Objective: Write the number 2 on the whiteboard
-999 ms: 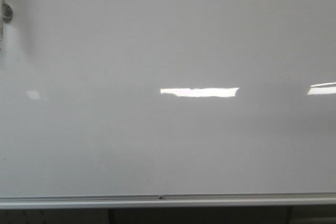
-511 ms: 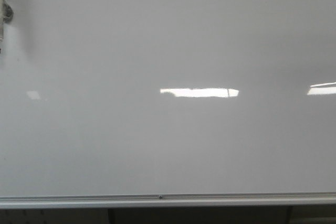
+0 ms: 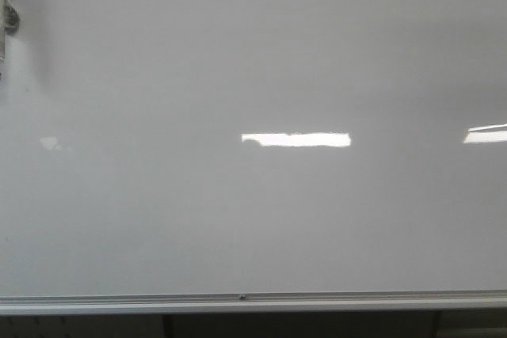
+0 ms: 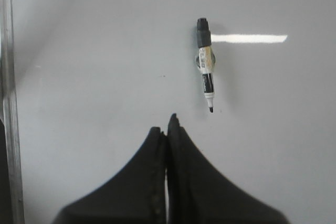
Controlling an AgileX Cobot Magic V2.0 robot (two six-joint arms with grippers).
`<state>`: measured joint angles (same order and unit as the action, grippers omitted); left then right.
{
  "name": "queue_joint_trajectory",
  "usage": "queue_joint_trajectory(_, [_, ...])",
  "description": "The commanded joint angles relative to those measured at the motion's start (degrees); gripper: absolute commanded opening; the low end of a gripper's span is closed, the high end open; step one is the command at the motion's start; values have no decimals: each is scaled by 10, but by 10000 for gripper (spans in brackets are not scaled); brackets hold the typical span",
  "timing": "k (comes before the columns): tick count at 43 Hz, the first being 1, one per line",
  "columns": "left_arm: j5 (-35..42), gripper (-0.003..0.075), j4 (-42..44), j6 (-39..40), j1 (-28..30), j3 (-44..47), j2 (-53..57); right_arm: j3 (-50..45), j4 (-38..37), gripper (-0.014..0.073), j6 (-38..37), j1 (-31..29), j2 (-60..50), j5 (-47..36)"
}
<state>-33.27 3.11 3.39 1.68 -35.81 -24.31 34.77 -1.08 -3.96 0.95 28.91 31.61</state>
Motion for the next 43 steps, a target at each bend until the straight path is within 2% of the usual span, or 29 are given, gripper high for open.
queue_joint_trajectory(1, [36,-20,-6,2,-4,-16,-22,20,-8,-69,4,-4,26,-34])
queue_joint_trajectory(9, [35,-20,-6,2,-4,-12,-42,20,-17,-34,23,-4,57,-31])
queue_joint_trajectory(12, [34,-17,-6,2,-4,-12,-49,20,-17,41,27,-4,63,-28])
queue_joint_trajectory(15, [34,18,-6,-4,-4,-12,-57,20,-17,179,27,-4,65,-25])
queue_joint_trajectory(19, [36,161,-6,-8,-4,-12,-66,20,-17,406,27,-4,65,-25])
queue_joint_trajectory(22, [39,330,-9,-9,-4,-12,-73,20,-17,538,27,-4,65,-20])
queue_joint_trajectory(25, [43,490,-9,-9,-9,-12,-82,20,-17,591,27,-4,65,-16])
queue_joint_trajectory(27, [50,551,-9,-9,-17,-12,-91,20,-17,594,27,-4,65,-15])
queue_joint_trajectory(29, [55,580,-9,-9,-31,-12,-104,20,-17,592,27,-4,65,-14])
queue_joint_trajectory(36, [75,573,-8,-9,-79,-19,-163,20,-17,592,27,-4,65,-14])
queue_joint_trajectory(43, [84,564,-12,-9,-87,-57,-244,20,-17,592,27,-4,65,-14])
